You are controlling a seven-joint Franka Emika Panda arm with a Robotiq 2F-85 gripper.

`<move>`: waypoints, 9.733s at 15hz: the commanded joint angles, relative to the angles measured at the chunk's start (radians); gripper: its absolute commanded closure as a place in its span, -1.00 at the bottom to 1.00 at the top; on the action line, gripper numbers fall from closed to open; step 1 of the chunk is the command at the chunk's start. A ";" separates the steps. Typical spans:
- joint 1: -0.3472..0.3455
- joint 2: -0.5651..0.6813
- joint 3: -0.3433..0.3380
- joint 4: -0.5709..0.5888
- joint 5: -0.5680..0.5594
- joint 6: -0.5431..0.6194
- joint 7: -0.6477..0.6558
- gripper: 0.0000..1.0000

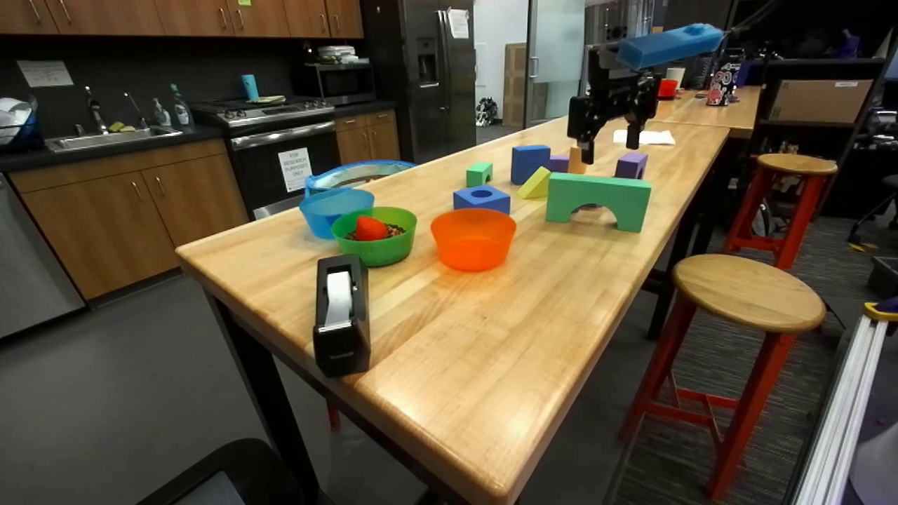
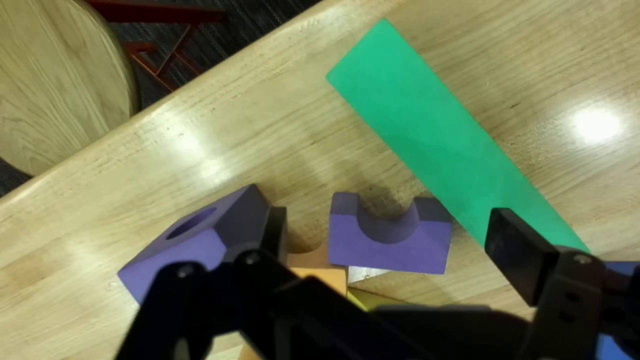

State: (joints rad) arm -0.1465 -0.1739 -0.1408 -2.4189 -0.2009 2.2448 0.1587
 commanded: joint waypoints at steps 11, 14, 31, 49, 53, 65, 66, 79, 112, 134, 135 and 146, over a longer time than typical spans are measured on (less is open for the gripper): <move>-0.099 0.024 -0.014 0.031 0.043 -0.020 0.515 -1.00; -0.124 0.066 -0.044 0.071 0.112 -0.034 0.569 -1.00; -0.145 0.223 -0.155 0.185 0.394 0.053 0.788 -1.00; -0.148 0.234 -0.173 0.168 0.375 0.063 0.609 0.69; -0.144 0.198 -0.174 0.154 0.333 0.042 0.600 0.69; -0.133 -0.092 -0.101 0.032 0.173 -0.050 0.317 0.69; -0.132 -0.115 -0.089 0.020 0.159 -0.052 0.283 0.69; -0.092 -0.370 -0.020 -0.175 -0.029 -0.042 -0.183 0.69; 0.073 -0.244 -0.026 -0.160 -0.065 0.025 -0.922 0.69; 0.087 -0.335 -0.010 -0.138 0.008 -0.015 -0.726 -1.00; 0.090 -0.347 -0.007 -0.142 0.022 -0.022 -0.698 -1.00; 0.101 -0.475 0.080 -0.204 0.111 -0.047 -0.319 -1.00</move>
State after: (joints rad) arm -0.0514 -0.6062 -0.0635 -2.5870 -0.1058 2.1742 -0.2168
